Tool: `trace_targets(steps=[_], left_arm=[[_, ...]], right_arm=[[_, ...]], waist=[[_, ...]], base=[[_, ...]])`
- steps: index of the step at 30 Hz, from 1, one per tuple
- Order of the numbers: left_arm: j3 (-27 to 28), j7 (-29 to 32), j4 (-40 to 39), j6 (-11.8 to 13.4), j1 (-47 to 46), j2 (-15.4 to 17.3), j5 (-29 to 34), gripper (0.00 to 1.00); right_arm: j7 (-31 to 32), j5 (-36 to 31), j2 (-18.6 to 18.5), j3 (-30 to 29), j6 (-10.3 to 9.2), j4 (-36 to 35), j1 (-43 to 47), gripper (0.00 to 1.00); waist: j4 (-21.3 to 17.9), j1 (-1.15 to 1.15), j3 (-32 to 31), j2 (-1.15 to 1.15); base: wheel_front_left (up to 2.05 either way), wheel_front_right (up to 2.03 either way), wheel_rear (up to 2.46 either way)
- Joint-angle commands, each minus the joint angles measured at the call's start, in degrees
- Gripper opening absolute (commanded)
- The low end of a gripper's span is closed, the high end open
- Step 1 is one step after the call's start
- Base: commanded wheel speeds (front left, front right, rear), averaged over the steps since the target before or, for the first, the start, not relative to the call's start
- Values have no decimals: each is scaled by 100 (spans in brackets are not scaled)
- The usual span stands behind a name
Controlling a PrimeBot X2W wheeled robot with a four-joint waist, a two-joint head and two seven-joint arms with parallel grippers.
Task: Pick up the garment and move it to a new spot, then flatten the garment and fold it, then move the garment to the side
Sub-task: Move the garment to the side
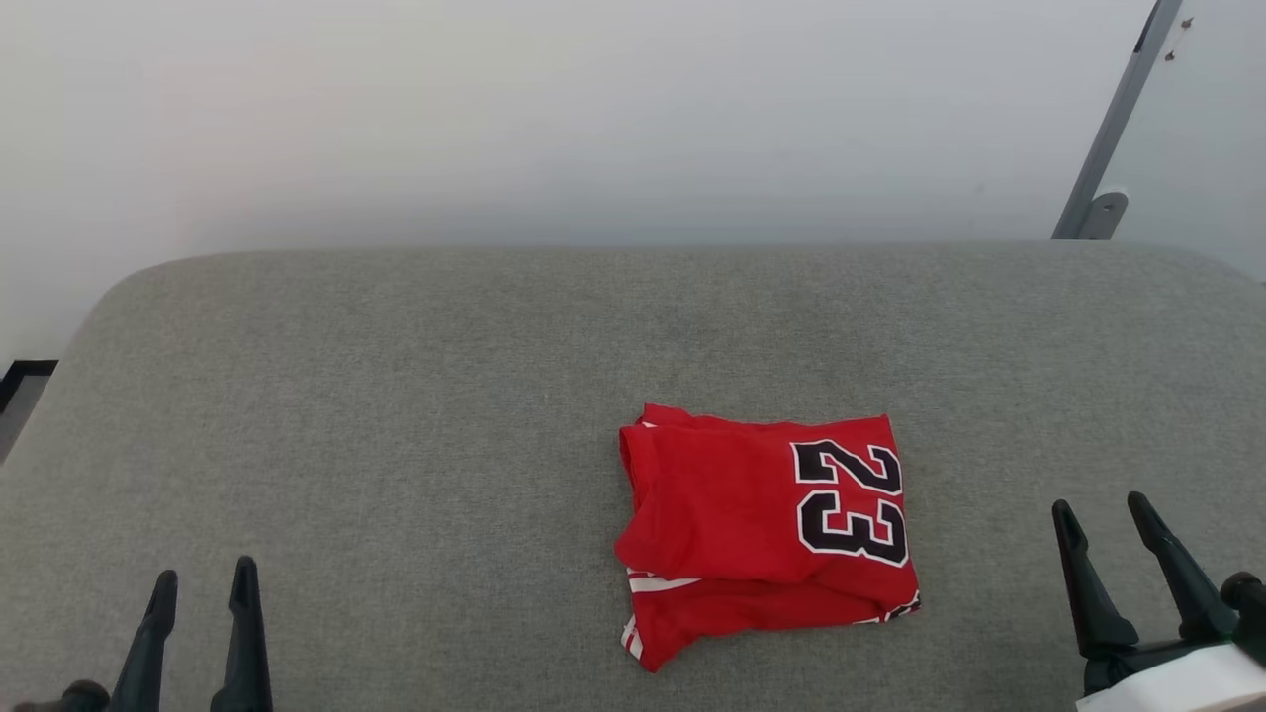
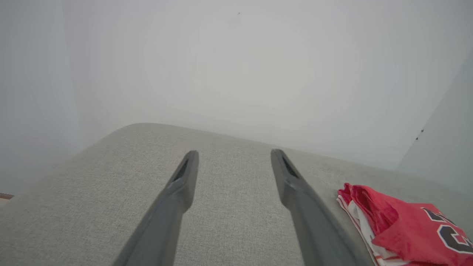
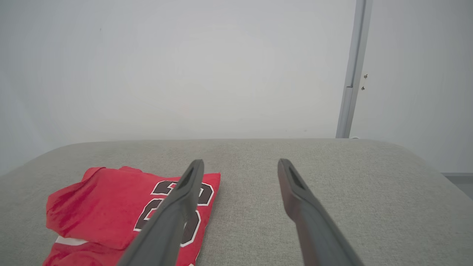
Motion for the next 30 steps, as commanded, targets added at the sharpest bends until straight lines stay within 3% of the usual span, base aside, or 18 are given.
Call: trace_targets(steps=[1, 5, 10, 18, 30], left_arm=[[-9, -26, -5, -19, -98, 17, 32, 100], [-77, -26, -1, -19, -159, 18, 29, 100], [-212, -26, -8, -19, -240, 35, -6, 100], [-577, -26, 25, -19, -516, 98, -48, 100], [-935, -26, 120, -19, -986, 87, -169, 100]], right_arm=[[-24, 34, 4, 27, -2, 29, -58, 100], [-8, 200, -98, 256, -2, 250, -182, 100], [506, 603, -396, 708, -2, 497, -531, 100], [2098, 1350, -922, 1380, -2, 637, -1320, 100], [4247, 1956, -1462, 1712, -2, 859, -2269, 100]], waist=[[13, 0, 8, 0], [58, 0, 29, 0], [198, 0, 98, 0], [517, 0, 402, 0], [978, 0, 1010, 0]], base=[[0, 0, 0], [0, 0, 0], [0, 0, 0], [0, 0, 0], [0, 0, 0]])
